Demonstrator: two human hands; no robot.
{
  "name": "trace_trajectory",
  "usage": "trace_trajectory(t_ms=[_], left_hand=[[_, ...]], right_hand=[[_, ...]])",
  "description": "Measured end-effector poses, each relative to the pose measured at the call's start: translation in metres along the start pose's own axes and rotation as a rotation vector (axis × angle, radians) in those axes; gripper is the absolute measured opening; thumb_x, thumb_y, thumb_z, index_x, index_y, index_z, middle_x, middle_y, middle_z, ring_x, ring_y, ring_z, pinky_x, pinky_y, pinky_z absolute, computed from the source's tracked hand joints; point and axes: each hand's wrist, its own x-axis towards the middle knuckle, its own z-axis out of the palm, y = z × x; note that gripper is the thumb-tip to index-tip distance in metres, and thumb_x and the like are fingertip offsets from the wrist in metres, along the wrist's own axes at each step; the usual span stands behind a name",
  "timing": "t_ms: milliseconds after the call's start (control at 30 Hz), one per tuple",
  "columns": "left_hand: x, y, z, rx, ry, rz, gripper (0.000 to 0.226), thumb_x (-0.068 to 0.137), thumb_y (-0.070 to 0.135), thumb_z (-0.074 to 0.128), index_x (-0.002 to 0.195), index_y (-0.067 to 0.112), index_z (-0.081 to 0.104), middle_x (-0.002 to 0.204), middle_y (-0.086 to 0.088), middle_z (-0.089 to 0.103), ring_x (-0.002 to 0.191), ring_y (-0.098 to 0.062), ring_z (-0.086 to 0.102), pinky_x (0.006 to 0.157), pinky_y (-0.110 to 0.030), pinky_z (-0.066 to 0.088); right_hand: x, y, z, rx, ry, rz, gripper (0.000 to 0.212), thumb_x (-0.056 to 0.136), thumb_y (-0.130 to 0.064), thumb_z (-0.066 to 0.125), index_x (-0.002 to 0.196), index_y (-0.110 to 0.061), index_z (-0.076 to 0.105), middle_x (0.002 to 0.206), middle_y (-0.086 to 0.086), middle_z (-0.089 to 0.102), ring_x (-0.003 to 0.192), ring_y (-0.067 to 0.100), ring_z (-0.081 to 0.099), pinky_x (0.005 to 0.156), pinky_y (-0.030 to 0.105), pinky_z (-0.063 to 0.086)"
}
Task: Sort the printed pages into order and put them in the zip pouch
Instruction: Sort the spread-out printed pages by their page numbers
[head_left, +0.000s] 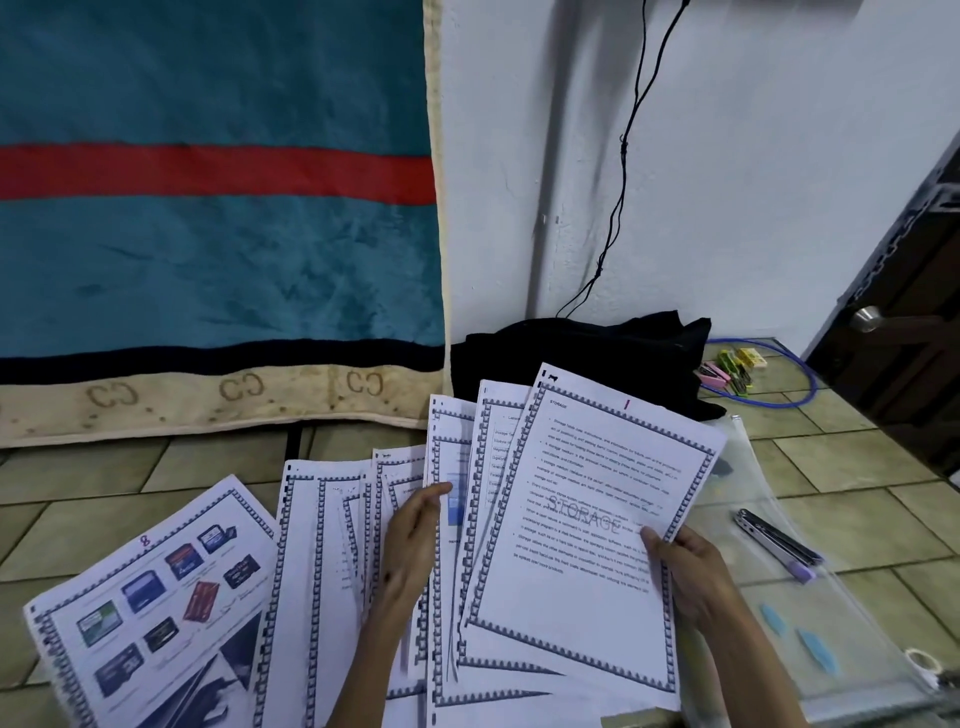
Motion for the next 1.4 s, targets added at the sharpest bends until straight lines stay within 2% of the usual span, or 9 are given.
trace_trajectory(t_ms=[167, 433, 600, 800, 900, 967, 1067, 1167, 1400], left_hand=[[0.004, 0.003, 0.002, -0.020, -0.046, -0.027, 0.030, 0.092, 0.021, 0.055, 0.117, 0.007, 0.063, 0.108, 0.007, 0.061, 0.103, -0.004, 0.054, 0.068, 0.004, 0.040], [0.004, 0.003, -0.001, -0.095, 0.141, -0.130, 0.017, 0.081, 0.007, 0.068, 0.097, 0.005, 0.073, 0.083, 0.006, 0.068, 0.089, -0.013, 0.062, 0.089, -0.026, 0.047], [0.003, 0.002, -0.007, -0.189, 0.164, -0.126, 0.019, 0.084, 0.010, 0.066, 0.101, 0.004, 0.070, 0.088, 0.003, 0.067, 0.091, -0.012, 0.060, 0.090, -0.025, 0.044], [0.002, -0.003, -0.006, -0.169, 0.143, -0.144, 0.007, 0.081, 0.012, 0.070, 0.086, 0.016, 0.073, 0.080, 0.013, 0.066, 0.082, 0.002, 0.059, 0.082, -0.018, 0.045], [0.003, -0.004, -0.002, -0.132, 0.135, -0.122, 0.016, 0.082, 0.013, 0.069, 0.075, 0.028, 0.068, 0.081, 0.014, 0.066, 0.086, -0.006, 0.060, 0.073, -0.011, 0.042], [0.004, -0.003, 0.000, -0.132, 0.091, -0.123, 0.007, 0.086, 0.018, 0.064, 0.085, 0.024, 0.068, 0.087, 0.011, 0.065, 0.095, -0.011, 0.058, 0.077, -0.013, 0.042], [0.004, -0.003, 0.000, -0.224, 0.024, -0.225, 0.026, 0.090, 0.020, 0.058, 0.113, 0.008, 0.065, 0.106, 0.002, 0.060, 0.107, -0.012, 0.051, 0.095, -0.025, 0.038], [0.006, -0.007, -0.006, -0.429, -0.021, -0.395, 0.021, 0.089, 0.020, 0.059, 0.108, 0.013, 0.066, 0.122, -0.004, 0.061, 0.120, -0.022, 0.052, 0.109, -0.042, 0.036], [0.005, 0.002, -0.008, -0.655, -0.282, -0.462, 0.028, 0.098, 0.018, 0.040, 0.109, 0.012, 0.065, 0.110, -0.010, 0.070, 0.100, -0.026, 0.066, 0.089, -0.044, 0.050]], right_hand=[[0.000, -0.001, 0.001, -0.024, -0.035, 0.042, 0.017, 0.089, 0.005, 0.051, 0.098, 0.000, 0.064, 0.079, 0.006, 0.074, 0.067, 0.023, 0.072, 0.061, 0.035, 0.060], [-0.011, -0.010, 0.013, -0.097, -0.089, 0.028, 0.018, 0.077, 0.003, 0.067, 0.095, 0.004, 0.068, 0.088, 0.018, 0.074, 0.071, 0.030, 0.072, 0.065, 0.042, 0.060], [-0.009, -0.015, 0.006, -0.106, -0.014, -0.047, 0.012, 0.081, 0.007, 0.063, 0.091, 0.006, 0.067, 0.084, 0.016, 0.073, 0.069, 0.027, 0.070, 0.061, 0.033, 0.060], [-0.005, -0.011, -0.001, -0.377, -0.124, 0.100, 0.027, 0.071, 0.002, 0.074, 0.097, 0.007, 0.069, 0.092, 0.021, 0.073, 0.085, 0.036, 0.070, 0.080, 0.046, 0.056], [-0.006, -0.009, 0.008, -0.481, -0.179, 0.149, 0.030, 0.067, -0.005, 0.080, 0.095, 0.002, 0.071, 0.094, 0.017, 0.074, 0.088, 0.032, 0.071, 0.087, 0.048, 0.054], [-0.006, -0.010, 0.013, -0.484, -0.184, 0.152, 0.031, 0.067, -0.006, 0.081, 0.095, 0.003, 0.071, 0.095, 0.016, 0.074, 0.089, 0.030, 0.071, 0.087, 0.045, 0.055], [-0.007, -0.013, 0.017, -0.459, -0.156, 0.101, 0.022, 0.069, -0.001, 0.077, 0.091, -0.001, 0.072, 0.096, 0.015, 0.073, 0.091, 0.029, 0.070, 0.087, 0.041, 0.055], [-0.008, -0.015, 0.015, -0.439, -0.144, 0.062, 0.016, 0.072, 0.003, 0.074, 0.085, -0.006, 0.072, 0.097, 0.016, 0.073, 0.090, 0.030, 0.070, 0.087, 0.041, 0.054], [-0.014, -0.021, 0.020, -0.321, -0.333, 0.080, 0.051, 0.063, -0.017, 0.078, 0.109, -0.001, 0.065, 0.106, 0.012, 0.072, 0.098, 0.027, 0.069, 0.081, 0.035, 0.057]])
